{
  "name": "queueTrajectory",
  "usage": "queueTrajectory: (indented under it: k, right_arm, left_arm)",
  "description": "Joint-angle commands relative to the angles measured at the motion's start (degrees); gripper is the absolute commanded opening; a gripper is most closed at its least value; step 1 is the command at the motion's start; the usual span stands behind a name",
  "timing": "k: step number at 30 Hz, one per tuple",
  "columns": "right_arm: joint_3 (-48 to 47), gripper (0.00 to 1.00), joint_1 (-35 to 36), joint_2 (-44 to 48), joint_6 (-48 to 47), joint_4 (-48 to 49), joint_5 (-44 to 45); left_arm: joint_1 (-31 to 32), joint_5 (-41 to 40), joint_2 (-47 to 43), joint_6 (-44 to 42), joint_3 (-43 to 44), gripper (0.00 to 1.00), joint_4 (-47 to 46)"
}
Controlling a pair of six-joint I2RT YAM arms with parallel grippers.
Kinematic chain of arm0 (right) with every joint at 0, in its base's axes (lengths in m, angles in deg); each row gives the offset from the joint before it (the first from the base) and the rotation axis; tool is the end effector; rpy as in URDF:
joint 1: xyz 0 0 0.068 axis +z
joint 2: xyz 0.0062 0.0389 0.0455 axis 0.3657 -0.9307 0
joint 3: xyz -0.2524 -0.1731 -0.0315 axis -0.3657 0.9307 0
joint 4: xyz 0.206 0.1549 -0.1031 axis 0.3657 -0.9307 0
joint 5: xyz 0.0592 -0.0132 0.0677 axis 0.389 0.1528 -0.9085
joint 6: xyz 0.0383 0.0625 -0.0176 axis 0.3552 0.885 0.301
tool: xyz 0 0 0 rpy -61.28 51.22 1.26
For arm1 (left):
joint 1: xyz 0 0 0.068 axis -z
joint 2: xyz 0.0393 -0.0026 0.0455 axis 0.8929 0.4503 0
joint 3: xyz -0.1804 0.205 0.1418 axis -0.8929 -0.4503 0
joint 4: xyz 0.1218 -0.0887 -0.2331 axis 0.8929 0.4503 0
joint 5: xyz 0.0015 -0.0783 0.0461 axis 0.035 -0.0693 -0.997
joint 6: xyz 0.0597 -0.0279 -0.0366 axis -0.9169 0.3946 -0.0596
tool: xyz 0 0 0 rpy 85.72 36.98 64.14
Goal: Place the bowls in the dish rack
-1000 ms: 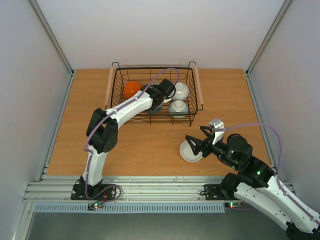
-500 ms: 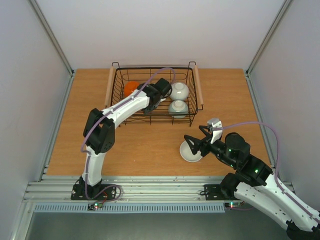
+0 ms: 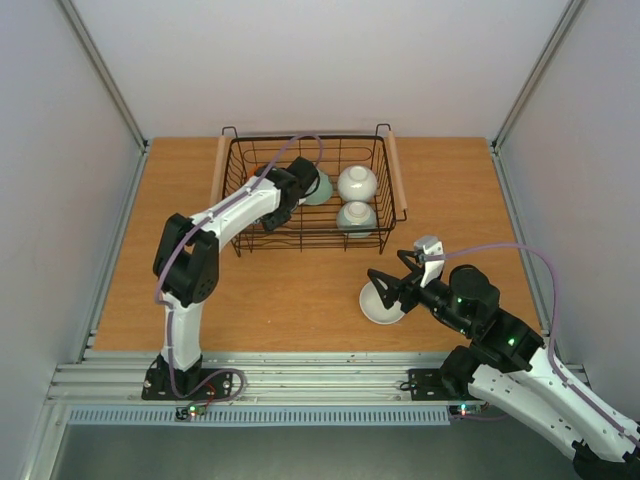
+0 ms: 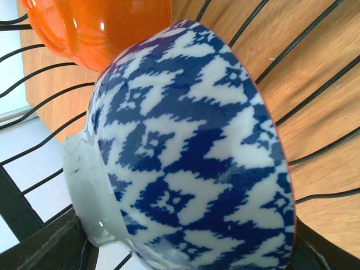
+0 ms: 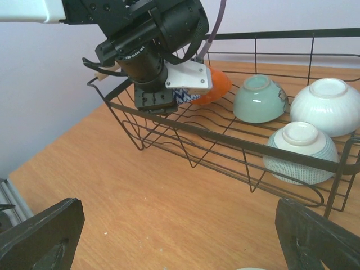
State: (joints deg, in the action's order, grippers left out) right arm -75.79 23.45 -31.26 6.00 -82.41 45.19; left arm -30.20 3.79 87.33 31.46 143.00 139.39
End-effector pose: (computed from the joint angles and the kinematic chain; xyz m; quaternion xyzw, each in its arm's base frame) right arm 0.0945 0.0923 0.3107 -0.3641 0.6938 0.1705 0.5975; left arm 0.3899 -0.2089 0.2402 0.4291 0.8444 0.3007 0.1120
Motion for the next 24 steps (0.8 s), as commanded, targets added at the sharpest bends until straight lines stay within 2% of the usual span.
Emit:
queueTrajectory:
  k: [1, 10, 14, 16, 17, 24]
  right_arm:
    - [0.77, 0.95, -0.13, 0.11, -0.41, 1.43, -0.29]
    - [1.81, 0.95, -0.09, 1.46, -0.4, 2.34, -0.64]
    - [1.89, 0.95, -0.08, 1.63, -0.49, 2.51, -0.64]
    - [1.96, 0.95, -0.16, 1.68, -0.49, 2.57, -0.64]
    - [1.98, 0.95, -0.13, 1.68, -0.53, 2.64, -0.64]
    - [1.98, 0.94, -0.11, 2.08, -0.67, 2.66, -0.64]
  left_arm:
    - [0.03, 0.53, 3.07, 1.34, 2.94, 0.0, 5.74]
    - [0.09, 1.93, 9.13, 3.38, 8.73, 0.01, 7.1]
    - [0.16, 4.07, 10.2, 4.33, 9.12, 0.1, 6.86]
    - [0.26, 5.33, 10.38, 4.39, 9.08, 0.23, 6.97]
    - [0.27, 5.91, 10.4, 4.39, 9.0, 0.36, 7.03]
    - [0.53, 8.85, 9.83, 4.04, 8.43, 0.82, 7.22]
